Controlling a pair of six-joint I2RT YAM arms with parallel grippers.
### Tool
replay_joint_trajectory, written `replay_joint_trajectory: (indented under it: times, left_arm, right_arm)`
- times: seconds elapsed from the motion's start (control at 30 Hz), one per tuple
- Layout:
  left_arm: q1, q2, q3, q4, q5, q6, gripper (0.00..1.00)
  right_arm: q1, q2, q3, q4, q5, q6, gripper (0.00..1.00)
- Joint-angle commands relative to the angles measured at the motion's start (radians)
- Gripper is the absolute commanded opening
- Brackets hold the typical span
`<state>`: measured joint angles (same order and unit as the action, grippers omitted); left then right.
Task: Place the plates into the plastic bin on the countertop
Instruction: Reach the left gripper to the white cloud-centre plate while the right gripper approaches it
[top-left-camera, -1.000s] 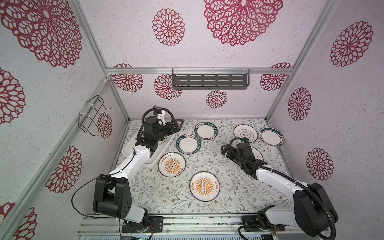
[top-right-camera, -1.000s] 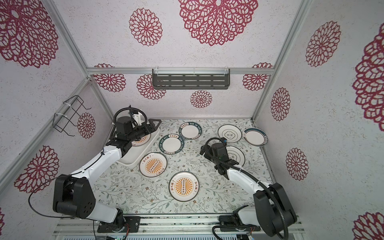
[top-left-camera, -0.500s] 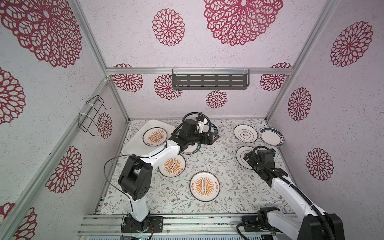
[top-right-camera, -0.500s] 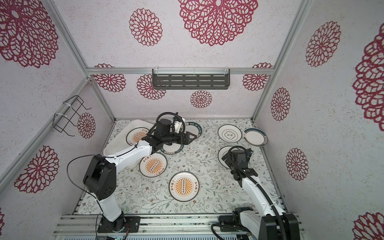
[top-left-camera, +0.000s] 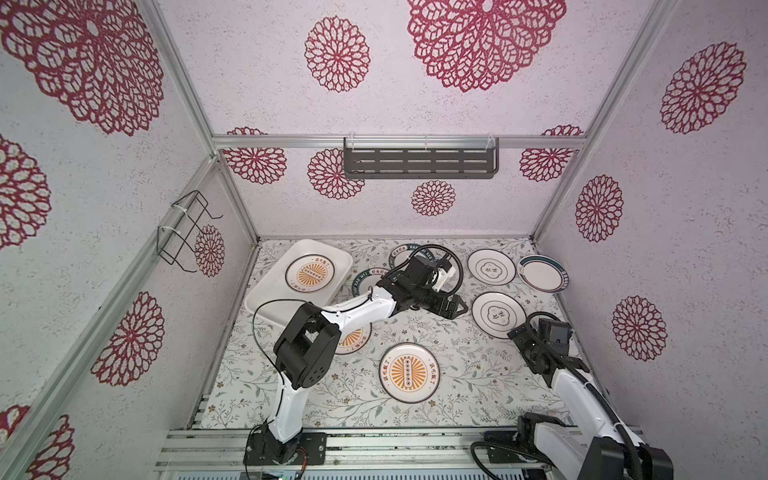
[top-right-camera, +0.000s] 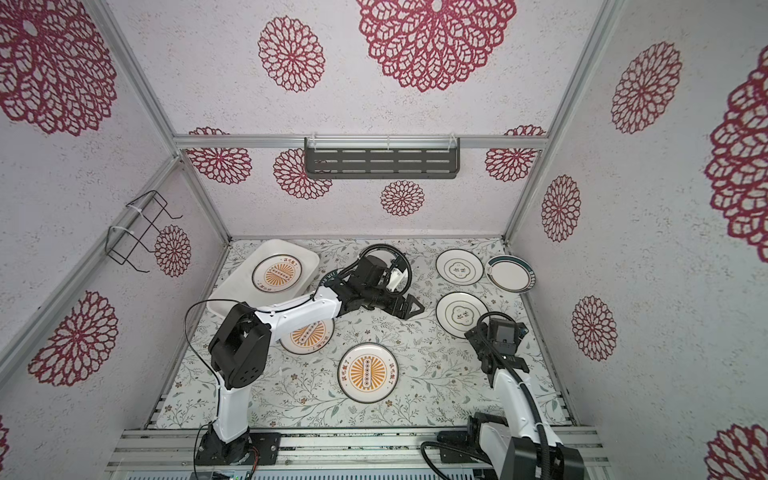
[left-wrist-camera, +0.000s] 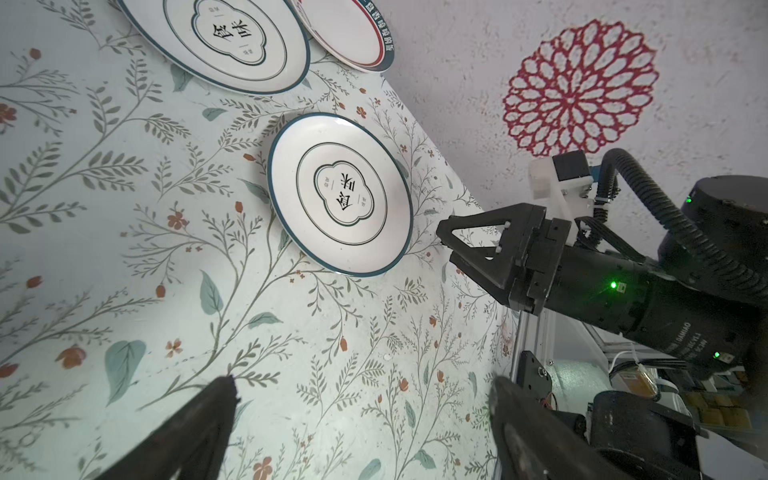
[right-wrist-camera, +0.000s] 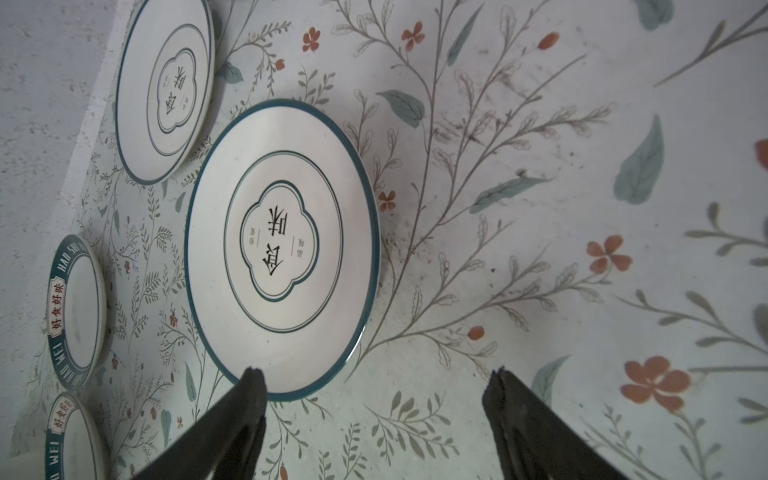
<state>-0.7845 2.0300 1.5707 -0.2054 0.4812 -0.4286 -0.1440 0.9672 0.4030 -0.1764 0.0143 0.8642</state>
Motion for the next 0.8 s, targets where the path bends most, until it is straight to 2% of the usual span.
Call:
replay_joint_trajectory:
  times: [0.0, 0.23, 0.57, 0.77]
  left_arm:
    - [0.005, 0.009, -0.005, -0.003, -0.006, 0.004, 0.97]
    - [0.004, 0.011, 0.001, -0.012, -0.019, -0.002, 0.97]
    - [0.004, 0.012, 0.009, -0.030, -0.045, -0.014, 0.97]
    - [0.004, 0.007, 0.005, -0.031, -0.060, -0.017, 0.97]
  right_arm:
    - [-0.015, 0.020, -0.017, 0.106, -0.055, -0.017, 0.85]
    - [-0.035, 0.097, -0.064, 0.264, -0.082, 0.002, 0.81]
    - [-0.056, 0.283, -0.081, 0.454, -0.145, 0.067, 0.76]
    - [-0.061, 0.400, -0.082, 0.544, -0.180, 0.112, 0.65]
